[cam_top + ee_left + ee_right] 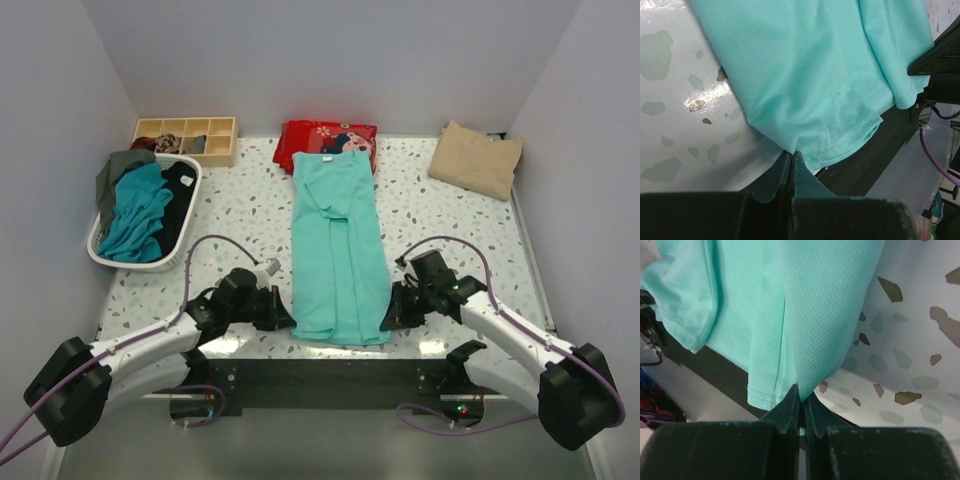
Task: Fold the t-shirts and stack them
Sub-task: Grab the bottom of the folded rectangular tshirt with both arms, then fold the folded rectangular tshirt in 1/3 of the way
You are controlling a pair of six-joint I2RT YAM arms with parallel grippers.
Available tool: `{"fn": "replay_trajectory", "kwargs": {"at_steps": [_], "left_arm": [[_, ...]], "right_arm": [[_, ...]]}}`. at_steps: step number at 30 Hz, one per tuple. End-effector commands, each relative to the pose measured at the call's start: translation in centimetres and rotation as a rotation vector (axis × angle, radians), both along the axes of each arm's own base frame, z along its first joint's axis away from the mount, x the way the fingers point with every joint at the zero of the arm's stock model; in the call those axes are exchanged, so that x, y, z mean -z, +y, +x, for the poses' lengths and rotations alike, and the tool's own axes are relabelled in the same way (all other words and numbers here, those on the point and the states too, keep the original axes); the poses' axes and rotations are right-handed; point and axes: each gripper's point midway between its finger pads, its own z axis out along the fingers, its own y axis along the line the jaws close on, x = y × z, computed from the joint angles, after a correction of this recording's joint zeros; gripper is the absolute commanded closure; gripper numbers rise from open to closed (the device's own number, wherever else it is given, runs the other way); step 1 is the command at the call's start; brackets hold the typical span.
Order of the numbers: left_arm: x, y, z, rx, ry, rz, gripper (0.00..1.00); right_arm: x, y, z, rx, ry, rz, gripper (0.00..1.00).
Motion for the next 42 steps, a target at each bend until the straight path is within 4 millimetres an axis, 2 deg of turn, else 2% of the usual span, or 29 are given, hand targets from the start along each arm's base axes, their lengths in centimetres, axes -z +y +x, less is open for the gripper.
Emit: {"fn": "replay_trajectory", "kwargs": {"at_steps": [1,3,4,6,7,8,9,10,11,12,14,15,17,18,20,21,23,24,31,37,38,42], "left_arm": [[-1.9,-0.9,1.7,-0.02,-0.025,0.013,1.0],[-3.2,-1.9,2.9,-0.02,-0.051,-0.011,1.0],[-3.0,-2.2,3.3,-0.021,-0.042,-0.001,1.0],[-4.4,-3.3,4.4,-0.017,-0.067,-0.019,1.0],[-4.2,-3.6,4.7,-0.005,-0.062,-0.008,1.0],[-4.6,-3.9,5.2,-0.007,-0.07,-0.008,1.0],[-5.7,-4.5,6.0,-0.007,-0.095,-0.02,1.0],[-5.4,-4.7,6.4,-0.003,-0.093,-0.007,1.0],[-5.4,-4.7,6.7,-0.008,-0.091,0.009,1.0],[-6.2,-5.2,7.4,-0.012,-0.11,0.006,1.0],[-6.0,-5.3,8.0,-0.012,-0.109,0.037,1.0],[-6.7,-5.6,8.7,-0.017,-0.125,0.034,1.0],[-6.4,-5.7,9.4,-0.015,-0.125,0.064,1.0],[-7.2,-6.1,10.1,-0.018,-0.139,0.06,1.0],[-6.8,-5.9,10.9,-0.022,-0.134,0.083,1.0],[-7.4,-6.2,11.5,-0.027,-0.146,0.077,1.0],[-6.9,-5.7,12.3,-0.037,-0.134,0.095,1.0],[-7.2,-5.7,12.8,-0.043,-0.137,0.094,1.0],[-6.4,-2.9,16.1,-0.107,-0.122,0.121,1.0],[-5.3,-2.5,18.2,-0.111,-0.118,0.16,1.0],[-4.9,-2.4,18.4,-0.111,-0.111,0.168,1.0],[-3.7,-2.1,19.8,-0.119,-0.093,0.182,1.0]], "right_arm": [[-2.4,1.4,1.7,-0.007,-0.035,0.047,0.95],[-2.8,2.2,3.0,-0.003,-0.055,0.06,0.96],[-2.8,2.5,3.5,0.001,-0.058,0.065,0.96],[-3.3,3.1,4.7,-0.002,-0.081,0.077,0.96],[-2.9,3.3,5.0,-0.004,-0.065,0.066,0.96],[-3.3,3.7,5.7,-0.008,-0.076,0.071,0.97],[-3.5,3.9,6.3,-0.013,-0.085,0.076,0.97],[-3.1,4.0,6.4,-0.026,-0.07,0.063,0.97],[-3.7,4.3,7.4,-0.024,-0.094,0.057,0.98],[-3.8,4.4,7.8,-0.029,-0.097,0.051,0.98],[-4.3,4.7,9.3,-0.043,-0.121,0.025,0.99],[-4.3,4.7,9.6,-0.046,-0.119,0.01,0.99],[-4.9,5.0,11.2,-0.053,-0.145,-0.009,0.99],[-4.9,4.9,11.6,-0.053,-0.146,-0.032,0.98],[-5.1,5.2,13.1,-0.063,-0.159,-0.044,0.98],[-5.2,5.2,13.4,-0.065,-0.16,-0.05,0.98],[-5.6,5.2,14.8,-0.06,-0.175,-0.053,0.98],[-5.0,5.1,15.0,-0.06,-0.155,-0.067,0.99],[-4.5,4.1,18.7,-0.034,-0.151,-0.081,1.0],[-4.4,3.5,21.5,-0.014,-0.153,-0.076,1.0],[-3.7,3.3,21.8,-0.01,-0.131,-0.074,1.0],[-3.5,2.8,23.3,0.013,-0.138,-0.08,1.0]]}}
